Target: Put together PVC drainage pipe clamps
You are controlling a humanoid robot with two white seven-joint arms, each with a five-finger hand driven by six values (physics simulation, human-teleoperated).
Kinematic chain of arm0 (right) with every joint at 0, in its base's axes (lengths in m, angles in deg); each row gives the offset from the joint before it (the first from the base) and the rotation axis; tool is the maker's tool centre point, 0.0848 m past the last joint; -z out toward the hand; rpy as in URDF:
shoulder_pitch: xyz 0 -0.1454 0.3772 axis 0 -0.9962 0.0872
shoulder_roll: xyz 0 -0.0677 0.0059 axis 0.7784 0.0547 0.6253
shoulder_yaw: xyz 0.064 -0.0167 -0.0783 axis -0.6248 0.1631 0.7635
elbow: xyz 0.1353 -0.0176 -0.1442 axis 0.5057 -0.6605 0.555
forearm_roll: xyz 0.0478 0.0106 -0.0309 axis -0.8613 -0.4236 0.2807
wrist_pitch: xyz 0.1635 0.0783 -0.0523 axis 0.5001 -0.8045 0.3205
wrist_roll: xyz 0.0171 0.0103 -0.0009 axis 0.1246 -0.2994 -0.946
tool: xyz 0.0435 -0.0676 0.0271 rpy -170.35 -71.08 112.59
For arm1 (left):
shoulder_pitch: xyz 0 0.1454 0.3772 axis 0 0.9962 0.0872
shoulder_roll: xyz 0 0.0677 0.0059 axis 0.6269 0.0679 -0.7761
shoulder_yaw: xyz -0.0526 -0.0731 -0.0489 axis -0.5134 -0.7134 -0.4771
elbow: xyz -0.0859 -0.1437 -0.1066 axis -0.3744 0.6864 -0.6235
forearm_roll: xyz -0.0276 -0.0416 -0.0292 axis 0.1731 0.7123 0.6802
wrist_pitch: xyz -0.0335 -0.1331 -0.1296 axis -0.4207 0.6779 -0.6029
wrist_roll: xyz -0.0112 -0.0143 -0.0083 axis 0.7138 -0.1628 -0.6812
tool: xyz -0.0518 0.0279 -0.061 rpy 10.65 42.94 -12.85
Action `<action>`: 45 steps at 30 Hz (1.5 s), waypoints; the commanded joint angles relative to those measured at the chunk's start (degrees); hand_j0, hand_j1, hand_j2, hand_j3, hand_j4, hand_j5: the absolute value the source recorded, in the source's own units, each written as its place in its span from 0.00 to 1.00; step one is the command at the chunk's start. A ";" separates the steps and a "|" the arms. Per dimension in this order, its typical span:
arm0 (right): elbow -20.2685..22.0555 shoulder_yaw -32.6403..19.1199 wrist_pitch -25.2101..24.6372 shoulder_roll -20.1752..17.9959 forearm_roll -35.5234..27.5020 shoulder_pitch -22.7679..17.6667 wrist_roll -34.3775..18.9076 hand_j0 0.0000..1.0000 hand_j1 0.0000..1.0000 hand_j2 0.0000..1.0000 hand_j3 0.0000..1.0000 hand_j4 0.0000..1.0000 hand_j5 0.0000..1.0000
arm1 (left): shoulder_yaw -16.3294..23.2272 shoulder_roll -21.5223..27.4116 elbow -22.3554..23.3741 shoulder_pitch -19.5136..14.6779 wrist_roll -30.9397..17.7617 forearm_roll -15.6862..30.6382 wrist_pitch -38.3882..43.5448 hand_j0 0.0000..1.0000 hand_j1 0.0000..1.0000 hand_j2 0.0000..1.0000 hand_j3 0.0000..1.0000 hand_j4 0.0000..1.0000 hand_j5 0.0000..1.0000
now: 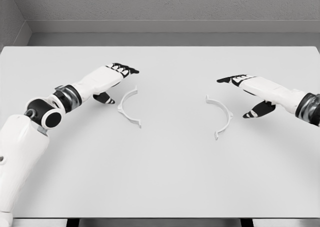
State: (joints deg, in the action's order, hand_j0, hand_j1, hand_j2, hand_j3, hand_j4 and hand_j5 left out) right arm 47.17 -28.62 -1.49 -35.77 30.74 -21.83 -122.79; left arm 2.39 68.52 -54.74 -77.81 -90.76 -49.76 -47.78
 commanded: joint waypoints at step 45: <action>-9.95 1.14 -1.93 9.99 4.68 1.41 0.17 1.00 1.00 1.00 1.00 1.00 1.00 | 0.53 -1.98 -0.71 -1.23 -2.39 -0.82 3.35 1.00 1.00 1.00 1.00 1.00 1.00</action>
State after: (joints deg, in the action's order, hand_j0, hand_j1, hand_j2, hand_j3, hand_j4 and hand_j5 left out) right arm 37.33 -27.56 -3.40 -25.93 35.46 -20.43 -122.65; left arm 2.89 66.99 -55.50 -79.13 -92.95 -50.26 -44.53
